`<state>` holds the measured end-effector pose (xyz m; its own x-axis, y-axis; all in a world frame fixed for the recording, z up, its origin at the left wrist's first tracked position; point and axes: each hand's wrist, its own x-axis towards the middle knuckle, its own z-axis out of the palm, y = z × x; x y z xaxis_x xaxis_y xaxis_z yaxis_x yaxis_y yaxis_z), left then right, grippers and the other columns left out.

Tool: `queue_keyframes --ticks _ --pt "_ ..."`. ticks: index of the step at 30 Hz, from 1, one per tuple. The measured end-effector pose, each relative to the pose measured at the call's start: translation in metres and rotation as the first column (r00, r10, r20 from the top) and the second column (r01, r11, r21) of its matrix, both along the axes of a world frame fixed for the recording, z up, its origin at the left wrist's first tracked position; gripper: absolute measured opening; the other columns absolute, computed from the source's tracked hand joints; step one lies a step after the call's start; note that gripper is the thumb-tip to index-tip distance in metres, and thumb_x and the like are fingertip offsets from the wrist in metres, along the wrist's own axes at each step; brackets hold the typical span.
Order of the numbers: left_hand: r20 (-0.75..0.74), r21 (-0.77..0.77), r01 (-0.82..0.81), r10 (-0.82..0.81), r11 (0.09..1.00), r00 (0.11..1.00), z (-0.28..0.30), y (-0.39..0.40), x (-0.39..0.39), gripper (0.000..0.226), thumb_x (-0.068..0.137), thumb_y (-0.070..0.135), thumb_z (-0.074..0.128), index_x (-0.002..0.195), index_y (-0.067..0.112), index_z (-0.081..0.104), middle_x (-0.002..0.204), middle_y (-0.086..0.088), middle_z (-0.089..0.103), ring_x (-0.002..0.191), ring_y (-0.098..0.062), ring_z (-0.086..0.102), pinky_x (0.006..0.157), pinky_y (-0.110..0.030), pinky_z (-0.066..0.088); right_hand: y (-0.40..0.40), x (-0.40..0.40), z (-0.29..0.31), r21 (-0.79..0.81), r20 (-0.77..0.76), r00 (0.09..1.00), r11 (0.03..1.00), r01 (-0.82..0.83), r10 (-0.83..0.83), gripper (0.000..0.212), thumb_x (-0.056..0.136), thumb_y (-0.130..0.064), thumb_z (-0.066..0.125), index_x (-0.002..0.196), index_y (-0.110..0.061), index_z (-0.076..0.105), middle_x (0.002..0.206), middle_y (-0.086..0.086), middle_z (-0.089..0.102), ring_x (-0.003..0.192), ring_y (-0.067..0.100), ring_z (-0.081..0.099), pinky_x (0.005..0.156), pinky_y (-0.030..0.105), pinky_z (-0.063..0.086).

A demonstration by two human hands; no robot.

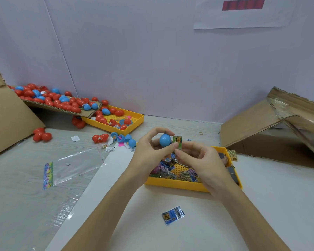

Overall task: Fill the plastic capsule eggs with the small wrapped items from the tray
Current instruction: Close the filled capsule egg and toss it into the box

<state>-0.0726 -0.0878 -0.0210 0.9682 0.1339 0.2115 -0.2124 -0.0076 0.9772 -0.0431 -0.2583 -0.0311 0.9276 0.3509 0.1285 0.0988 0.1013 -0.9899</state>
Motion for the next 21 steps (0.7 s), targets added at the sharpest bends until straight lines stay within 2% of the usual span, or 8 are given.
queue_keyframes --ticks 6,11,14,16,18,21 --pt "-0.037 -0.010 0.050 -0.050 0.999 0.998 0.0026 0.0004 -0.0002 0.030 0.084 0.021 0.082 0.111 0.025 0.070 0.084 -0.004 0.074 0.070 -0.014 0.067 0.069 -0.023 0.056 -0.0014 0.0003 -0.0005 -0.055 0.029 0.994 0.993 0.106 -0.105 0.015 0.093 -0.018 0.072 0.108 -0.016 0.076 0.093 0.000 0.078 0.089 0.010 0.073 0.072 0.018 0.056" --pt "-0.063 -0.066 0.068 -0.072 0.996 0.995 0.0057 -0.0034 -0.0007 0.026 0.087 0.027 0.078 0.109 0.019 0.068 0.086 -0.006 0.074 0.073 -0.018 0.068 0.069 -0.025 0.057 -0.0007 0.0024 -0.0020 -0.055 0.025 0.984 0.983 0.175 -0.174 0.009 0.097 -0.020 0.068 0.101 -0.019 0.075 0.088 0.001 0.078 0.086 0.016 0.075 0.072 0.024 0.060" --pt "-0.071 -0.144 0.098 -0.109 0.985 0.991 0.0054 -0.0030 0.0000 0.016 0.093 0.026 0.071 0.105 0.015 0.065 0.092 -0.011 0.075 0.076 -0.022 0.069 0.069 -0.027 0.058 -0.0011 0.0034 -0.0022 -0.047 0.036 0.980 0.979 0.197 -0.196 0.010 0.098 -0.016 0.067 0.105 -0.011 0.073 0.088 0.004 0.079 0.083 0.019 0.077 0.071 0.026 0.062" --pt "-0.070 -0.181 0.103 -0.117 0.978 0.991 0.0044 -0.0015 0.0014 0.015 0.098 0.015 0.065 0.113 0.014 0.061 0.097 -0.014 0.076 0.080 -0.025 0.072 0.072 -0.028 0.060 -0.0014 0.0038 -0.0023 -0.024 0.015 0.977 0.977 0.212 -0.212 0.009 0.097 -0.012 0.067 0.105 -0.009 0.071 0.086 0.006 0.079 0.082 0.020 0.077 0.069 0.024 0.061" --pt "-0.096 -0.271 0.101 -0.131 0.957 0.987 0.0035 -0.0016 0.0039 0.026 0.101 0.010 0.059 0.125 0.013 0.051 0.103 -0.017 0.076 0.088 -0.031 0.075 0.073 -0.030 0.061 -0.0020 0.0041 -0.0023 -0.029 0.004 0.970 0.969 0.245 -0.245 0.007 0.097 -0.014 0.068 0.102 -0.011 0.072 0.083 0.005 0.079 0.077 0.017 0.076 0.067 0.022 0.060" --pt "-0.162 -0.416 0.092 -0.173 0.905 0.972 0.0044 -0.0035 0.0070 0.023 0.107 0.014 0.048 0.128 0.005 0.046 0.109 -0.021 0.075 0.095 -0.035 0.075 0.070 -0.029 0.061 -0.0024 0.0050 -0.0030 -0.075 0.026 0.951 0.948 0.309 -0.308 0.003 0.095 -0.020 0.071 0.095 -0.018 0.073 0.083 0.005 0.074 0.075 0.015 0.068 0.070 0.027 0.059"
